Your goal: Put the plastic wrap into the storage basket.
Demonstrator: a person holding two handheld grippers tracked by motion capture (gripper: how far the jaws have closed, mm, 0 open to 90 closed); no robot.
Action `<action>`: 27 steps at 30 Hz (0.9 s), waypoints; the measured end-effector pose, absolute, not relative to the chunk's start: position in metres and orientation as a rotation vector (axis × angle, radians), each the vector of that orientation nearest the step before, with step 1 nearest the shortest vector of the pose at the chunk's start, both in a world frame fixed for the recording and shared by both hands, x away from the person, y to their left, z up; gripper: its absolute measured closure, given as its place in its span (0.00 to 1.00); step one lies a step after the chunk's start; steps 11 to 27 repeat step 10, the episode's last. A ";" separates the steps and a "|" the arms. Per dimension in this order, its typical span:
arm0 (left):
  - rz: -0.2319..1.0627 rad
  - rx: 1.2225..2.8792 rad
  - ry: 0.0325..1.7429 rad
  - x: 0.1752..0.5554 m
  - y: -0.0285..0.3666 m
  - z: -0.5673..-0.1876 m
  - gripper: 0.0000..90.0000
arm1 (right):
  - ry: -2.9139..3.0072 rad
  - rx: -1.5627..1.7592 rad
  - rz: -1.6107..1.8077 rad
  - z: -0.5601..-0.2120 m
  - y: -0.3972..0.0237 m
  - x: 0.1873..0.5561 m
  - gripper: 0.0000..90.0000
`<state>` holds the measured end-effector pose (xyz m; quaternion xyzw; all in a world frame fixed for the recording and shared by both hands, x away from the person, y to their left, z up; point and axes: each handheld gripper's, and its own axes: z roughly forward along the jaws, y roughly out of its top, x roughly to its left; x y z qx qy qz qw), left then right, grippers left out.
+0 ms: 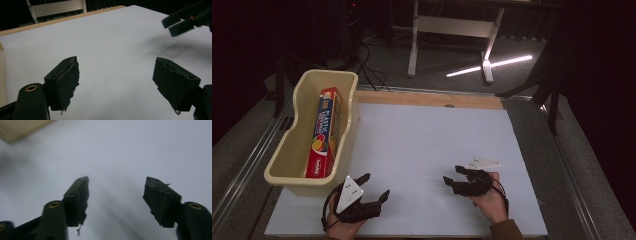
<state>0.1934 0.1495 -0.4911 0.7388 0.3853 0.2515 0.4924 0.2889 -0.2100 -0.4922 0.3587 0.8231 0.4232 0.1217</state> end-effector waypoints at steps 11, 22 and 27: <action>0.596 1.810 0.959 0.197 0.148 -0.493 0.23 | 2.340 0.964 1.160 -0.506 -0.252 0.265 0.28; 0.596 1.810 0.959 0.197 0.148 -0.493 0.23 | 2.340 0.964 1.160 -0.506 -0.252 0.265 0.28; 0.596 1.810 0.959 0.197 0.148 -0.493 0.23 | 2.340 0.964 1.160 -0.506 -0.252 0.265 0.28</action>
